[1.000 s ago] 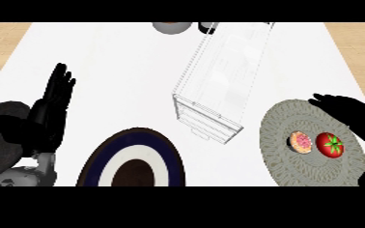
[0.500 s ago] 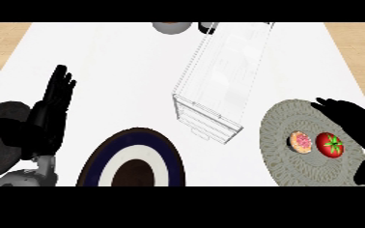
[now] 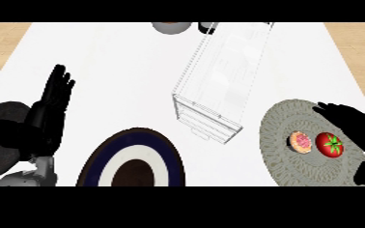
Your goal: Pick the tomato from the placemat and place it in the tiered shelf
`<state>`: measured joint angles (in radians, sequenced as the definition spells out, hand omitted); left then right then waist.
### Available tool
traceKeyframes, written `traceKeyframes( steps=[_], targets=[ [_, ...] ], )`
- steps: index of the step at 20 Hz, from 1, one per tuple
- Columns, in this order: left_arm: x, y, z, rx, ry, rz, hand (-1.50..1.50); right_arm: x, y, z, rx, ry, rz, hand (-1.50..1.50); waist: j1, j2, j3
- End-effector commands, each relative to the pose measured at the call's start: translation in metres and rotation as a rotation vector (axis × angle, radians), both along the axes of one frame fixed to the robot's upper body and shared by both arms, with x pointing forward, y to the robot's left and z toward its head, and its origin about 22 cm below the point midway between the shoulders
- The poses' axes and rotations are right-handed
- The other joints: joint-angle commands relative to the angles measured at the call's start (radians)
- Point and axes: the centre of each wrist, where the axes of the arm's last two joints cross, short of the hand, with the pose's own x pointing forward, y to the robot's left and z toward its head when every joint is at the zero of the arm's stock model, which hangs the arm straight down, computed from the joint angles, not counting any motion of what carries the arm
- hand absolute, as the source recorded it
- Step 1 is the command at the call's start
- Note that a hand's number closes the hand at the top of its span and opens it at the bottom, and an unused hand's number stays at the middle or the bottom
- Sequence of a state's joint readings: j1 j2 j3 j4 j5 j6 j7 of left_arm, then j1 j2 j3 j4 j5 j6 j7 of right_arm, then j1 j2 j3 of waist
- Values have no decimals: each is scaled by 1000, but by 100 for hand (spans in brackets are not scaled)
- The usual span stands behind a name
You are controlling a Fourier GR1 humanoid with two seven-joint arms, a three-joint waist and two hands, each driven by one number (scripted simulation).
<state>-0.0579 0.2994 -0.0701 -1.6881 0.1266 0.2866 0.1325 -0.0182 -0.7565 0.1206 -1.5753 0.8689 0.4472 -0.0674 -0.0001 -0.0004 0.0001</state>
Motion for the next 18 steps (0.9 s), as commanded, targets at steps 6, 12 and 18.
traceKeyframes(
  steps=[6, 12, 18],
  targets=[
    [5, 16, -3, -3, 8, 2, 0, 14, -12, -38, 45, -8, 13, -150, 3, 1, 0],
    [12, 20, 0, -10, -5, 9, 0, 7, 0, -57, 51, -21, 40, -150, -1, 0, 0],
    [1, 0, -9, 1, 9, 6, 0, 20, -15, -76, 52, 46, 9, -150, 3, 1, 0]
  ],
)
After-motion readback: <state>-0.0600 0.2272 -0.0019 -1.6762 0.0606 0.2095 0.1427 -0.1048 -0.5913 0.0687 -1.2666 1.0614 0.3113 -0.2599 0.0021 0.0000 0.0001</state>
